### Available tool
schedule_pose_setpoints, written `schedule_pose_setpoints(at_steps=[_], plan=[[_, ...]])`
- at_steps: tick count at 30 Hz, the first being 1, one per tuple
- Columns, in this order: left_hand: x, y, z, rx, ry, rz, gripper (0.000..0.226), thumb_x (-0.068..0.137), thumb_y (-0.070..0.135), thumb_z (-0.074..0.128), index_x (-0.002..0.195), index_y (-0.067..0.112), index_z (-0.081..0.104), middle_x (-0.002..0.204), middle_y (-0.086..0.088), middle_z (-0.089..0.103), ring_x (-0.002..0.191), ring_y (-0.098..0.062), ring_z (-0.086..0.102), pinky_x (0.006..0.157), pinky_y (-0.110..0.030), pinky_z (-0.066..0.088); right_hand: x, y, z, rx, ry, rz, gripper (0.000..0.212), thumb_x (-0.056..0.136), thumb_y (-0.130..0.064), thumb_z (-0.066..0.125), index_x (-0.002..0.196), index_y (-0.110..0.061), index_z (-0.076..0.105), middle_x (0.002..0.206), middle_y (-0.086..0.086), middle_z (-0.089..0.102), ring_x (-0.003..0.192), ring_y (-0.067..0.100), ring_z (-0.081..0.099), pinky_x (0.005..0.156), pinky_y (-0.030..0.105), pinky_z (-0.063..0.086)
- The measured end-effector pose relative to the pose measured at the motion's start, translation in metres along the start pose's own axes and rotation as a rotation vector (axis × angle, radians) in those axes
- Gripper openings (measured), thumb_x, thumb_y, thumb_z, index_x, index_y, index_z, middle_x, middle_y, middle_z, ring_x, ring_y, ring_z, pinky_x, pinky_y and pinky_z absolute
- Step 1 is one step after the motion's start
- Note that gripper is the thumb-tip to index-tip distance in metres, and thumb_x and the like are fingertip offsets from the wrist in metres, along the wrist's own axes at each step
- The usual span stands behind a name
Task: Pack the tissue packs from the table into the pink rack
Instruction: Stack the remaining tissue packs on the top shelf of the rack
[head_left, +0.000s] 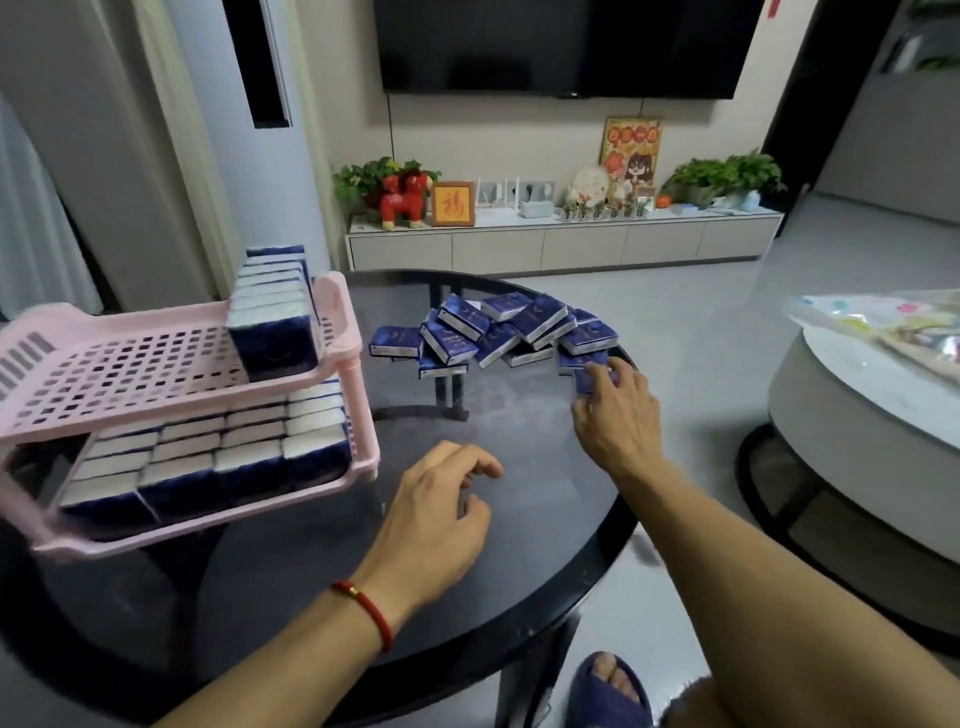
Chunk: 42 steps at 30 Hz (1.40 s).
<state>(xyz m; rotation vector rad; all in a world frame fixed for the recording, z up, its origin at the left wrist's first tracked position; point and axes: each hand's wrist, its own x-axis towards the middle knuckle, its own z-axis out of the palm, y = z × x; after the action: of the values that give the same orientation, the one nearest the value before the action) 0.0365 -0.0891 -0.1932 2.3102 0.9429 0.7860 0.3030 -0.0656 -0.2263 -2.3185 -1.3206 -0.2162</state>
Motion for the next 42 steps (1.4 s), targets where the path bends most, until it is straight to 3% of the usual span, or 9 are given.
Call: schedule_pose_setpoints(at_steps=[4, 7, 12, 16, 20, 25, 33, 39, 42], plan=[[0.001, 0.019, 0.021, 0.019, -0.069, 0.094, 0.035, 0.088, 0.000, 0.057, 0.111, 0.024, 0.068, 0.116, 0.012, 0.060, 0.111, -0.005, 0.054, 0.099, -0.014, 0.041, -0.004, 0.015, -0.034, 0.323, 0.029, 0.036, 0.036, 0.095, -0.023, 0.055, 0.128, -0.016, 0.067, 0.134, 0.009, 0.061, 0.122, 0.031, 0.057, 0.101, 0.039, 0.046], [0.007, 0.038, 0.045, 0.074, -0.129, 0.177, 0.033, 0.088, 0.001, 0.057, 0.114, 0.019, 0.067, 0.121, 0.006, 0.061, 0.118, -0.010, 0.051, 0.104, -0.010, 0.028, -0.021, 0.055, -0.065, 0.453, -0.127, 0.172, 0.031, 0.094, -0.022, 0.055, 0.118, -0.016, 0.074, 0.122, 0.005, 0.072, 0.111, 0.026, 0.065, 0.096, 0.034, 0.051], [0.023, 0.069, 0.098, 0.105, -0.228, 0.285, 0.036, 0.090, 0.006, 0.056, 0.124, 0.016, 0.065, 0.129, 0.001, 0.060, 0.127, -0.015, 0.049, 0.110, -0.026, 0.037, -0.067, 0.159, -0.062, 0.373, -0.354, 0.355, 0.028, 0.095, -0.025, 0.055, 0.111, -0.015, 0.076, 0.107, 0.006, 0.076, 0.097, 0.026, 0.071, 0.092, 0.047, 0.059], [0.030, 0.099, 0.173, 0.031, -0.369, 0.334, 0.041, 0.091, 0.003, 0.056, 0.130, 0.015, 0.063, 0.136, -0.002, 0.058, 0.133, -0.016, 0.045, 0.114, -0.023, 0.032, -0.107, 0.237, -0.005, 0.313, -0.481, 0.572, 0.025, 0.088, -0.023, 0.054, 0.092, -0.011, 0.076, 0.088, 0.016, 0.076, 0.083, 0.036, 0.073, 0.077, 0.045, 0.063], [0.037, 0.111, 0.268, -0.078, -0.503, 0.099, 0.039, 0.096, 0.008, 0.057, 0.132, 0.022, 0.061, 0.142, 0.000, 0.055, 0.134, -0.018, 0.045, 0.110, -0.027, 0.038, -0.144, 0.292, 0.066, 0.167, -0.598, 0.634, 0.025, 0.093, -0.021, 0.057, 0.103, -0.009, 0.076, 0.106, 0.013, 0.074, 0.097, 0.031, 0.066, 0.074, 0.029, 0.048], [0.037, 0.069, 0.372, -0.114, -0.577, -0.269, 0.041, 0.098, 0.008, 0.056, 0.135, 0.023, 0.058, 0.143, -0.002, 0.053, 0.131, -0.022, 0.052, 0.100, -0.027, 0.045, -0.150, 0.354, 0.144, 0.100, -0.676, 0.702, 0.048, 0.098, -0.020, 0.056, 0.145, -0.011, 0.051, 0.146, 0.013, 0.055, 0.131, 0.032, 0.054, 0.107, 0.037, 0.043], [0.042, 0.018, 0.440, -0.167, -0.494, -0.485, 0.042, 0.097, 0.005, 0.054, 0.134, 0.024, 0.059, 0.138, 0.000, 0.056, 0.126, -0.017, 0.052, 0.089, -0.021, 0.039, -0.095, 0.428, 0.232, -0.067, -0.592, 0.579, 0.068, 0.093, -0.023, 0.060, 0.154, -0.029, 0.031, 0.162, 0.006, 0.017, 0.149, 0.032, 0.015, 0.113, 0.053, 0.034], [0.038, 0.002, 0.438, -0.102, -0.508, -0.513, 0.043, 0.096, 0.005, 0.053, 0.136, 0.023, 0.057, 0.137, -0.001, 0.054, 0.129, -0.020, 0.050, 0.096, -0.024, 0.043, -0.109, 0.417, 0.252, 0.037, -0.344, 0.576, 0.037, 0.086, -0.012, 0.065, 0.122, -0.019, 0.060, 0.125, 0.012, 0.051, 0.110, 0.037, 0.055, 0.097, 0.042, 0.046], [0.033, 0.010, 0.422, -0.095, -0.537, -0.527, 0.044, 0.097, 0.006, 0.053, 0.137, 0.023, 0.055, 0.139, -0.002, 0.053, 0.127, -0.020, 0.051, 0.094, -0.023, 0.042, -0.141, 0.387, 0.236, 0.126, -0.339, 0.573, 0.029, 0.082, -0.007, 0.063, 0.109, -0.017, 0.063, 0.109, 0.009, 0.054, 0.094, 0.033, 0.058, 0.082, 0.039, 0.050]])
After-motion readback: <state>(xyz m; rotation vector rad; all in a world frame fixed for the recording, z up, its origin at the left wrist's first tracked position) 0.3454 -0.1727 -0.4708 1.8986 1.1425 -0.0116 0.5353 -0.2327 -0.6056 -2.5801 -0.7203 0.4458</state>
